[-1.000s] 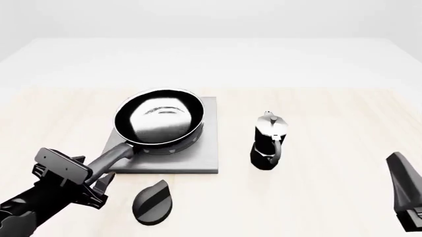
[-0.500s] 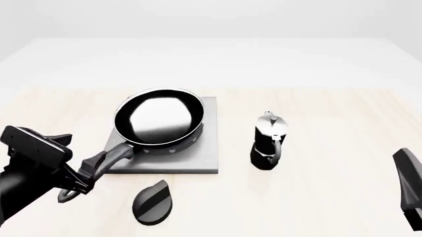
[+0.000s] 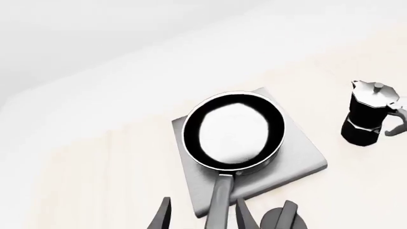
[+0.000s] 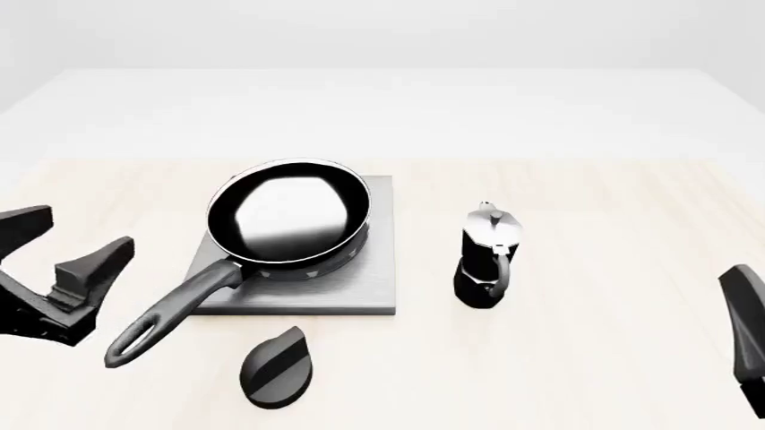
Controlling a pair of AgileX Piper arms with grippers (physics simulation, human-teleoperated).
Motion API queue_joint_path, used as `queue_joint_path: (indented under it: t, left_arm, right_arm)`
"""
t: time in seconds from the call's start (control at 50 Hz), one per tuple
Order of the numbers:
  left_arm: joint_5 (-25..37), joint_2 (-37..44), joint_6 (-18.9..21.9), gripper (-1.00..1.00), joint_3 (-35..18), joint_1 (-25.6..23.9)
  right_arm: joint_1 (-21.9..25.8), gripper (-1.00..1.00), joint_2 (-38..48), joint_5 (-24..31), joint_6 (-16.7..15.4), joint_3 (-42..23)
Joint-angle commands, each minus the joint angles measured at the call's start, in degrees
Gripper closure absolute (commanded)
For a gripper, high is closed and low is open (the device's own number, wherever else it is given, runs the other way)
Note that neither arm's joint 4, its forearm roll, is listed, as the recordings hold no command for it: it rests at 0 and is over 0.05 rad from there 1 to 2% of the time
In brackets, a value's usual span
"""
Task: Turn on the stove and put the frying pan on it.
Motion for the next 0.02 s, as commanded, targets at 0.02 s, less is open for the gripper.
queue_joint_path:
  t: [0.02]
  left_arm:
    - [8.8, -10.7, -4.1, -1.0, -3.0, 0.1]
  right_arm:
    - [-0.1, -1.0, 0.0, -0.1, -0.4, -0.3]
